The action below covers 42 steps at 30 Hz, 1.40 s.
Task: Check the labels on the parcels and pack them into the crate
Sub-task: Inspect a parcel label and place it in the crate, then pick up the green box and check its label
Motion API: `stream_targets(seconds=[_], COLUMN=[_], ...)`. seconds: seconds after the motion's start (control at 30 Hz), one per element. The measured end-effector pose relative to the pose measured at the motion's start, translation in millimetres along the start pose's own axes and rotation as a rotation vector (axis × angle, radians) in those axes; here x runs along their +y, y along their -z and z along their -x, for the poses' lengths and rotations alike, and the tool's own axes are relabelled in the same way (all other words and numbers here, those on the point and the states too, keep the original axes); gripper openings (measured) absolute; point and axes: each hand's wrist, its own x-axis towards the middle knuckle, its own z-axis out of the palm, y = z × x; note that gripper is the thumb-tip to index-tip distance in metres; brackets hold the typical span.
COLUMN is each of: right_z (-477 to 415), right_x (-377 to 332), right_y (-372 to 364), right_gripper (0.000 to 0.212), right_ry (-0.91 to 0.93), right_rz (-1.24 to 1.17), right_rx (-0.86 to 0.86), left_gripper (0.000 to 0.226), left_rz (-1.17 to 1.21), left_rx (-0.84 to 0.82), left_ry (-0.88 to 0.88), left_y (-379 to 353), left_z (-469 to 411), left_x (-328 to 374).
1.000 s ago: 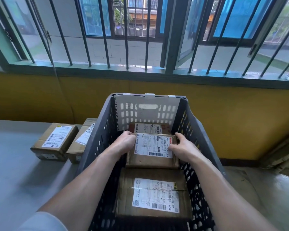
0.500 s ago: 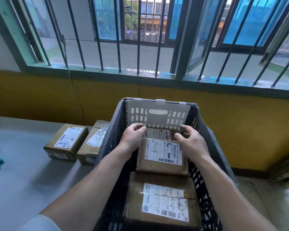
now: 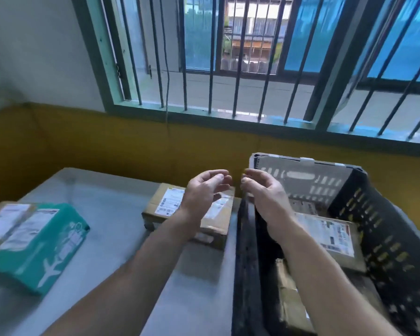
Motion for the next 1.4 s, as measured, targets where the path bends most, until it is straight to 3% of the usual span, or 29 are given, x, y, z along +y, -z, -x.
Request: stream_targets(seconds=[0.3, 0.53, 0.63, 0.77, 0.9, 1.03, 1.13, 1.27, 1.4], right_z=[16, 6, -7, -22, -32, -29, -30, -24, -13], right_x=[12, 29, 35, 38, 44, 49, 54, 58, 62], right_y=[-178, -254, -284, -319, -343, -365, -379, -401, -420], right_gripper=[0.020, 0.020, 0.029, 0.024, 0.021, 0.027, 0.029, 0.030, 0.037], right_ry=[-0.086, -0.132, -0.138, -0.167, -0.187, -0.225, -0.243, -0.264, -0.267], right_rz=[-0.018, 0.067, 0.083, 0.068, 0.073, 0.084, 0.086, 0.070, 0.110], right_rx=[-0.118, -0.238, -0.287, -0.362, -0.395, -0.411, -0.374, -0.270, -0.179], left_gripper=[0.023, 0.022, 0.020, 0.049, 0.076, 0.103, 0.111, 0.090, 0.073], left_rz=[-0.049, -0.121, -0.361, -0.875, -1.141, -1.135, -1.132, -1.128, -0.663], left_rx=[0.127, 0.216, 0.307, 0.482, 0.469, 0.344, 0.278, 0.294, 0.272], left_ry=[0.071, 0.154, 0.164, 0.219, 0.354, 0.504, 0.516, 0.377, 0.316], left_y=[174, 248, 284, 345, 399, 431, 448, 467, 483], left_z=[17, 15, 1, -13, -16, -15, -20, -27, -36], left_x=[8, -7, -22, -43, -57, -76, -84, -84, -75])
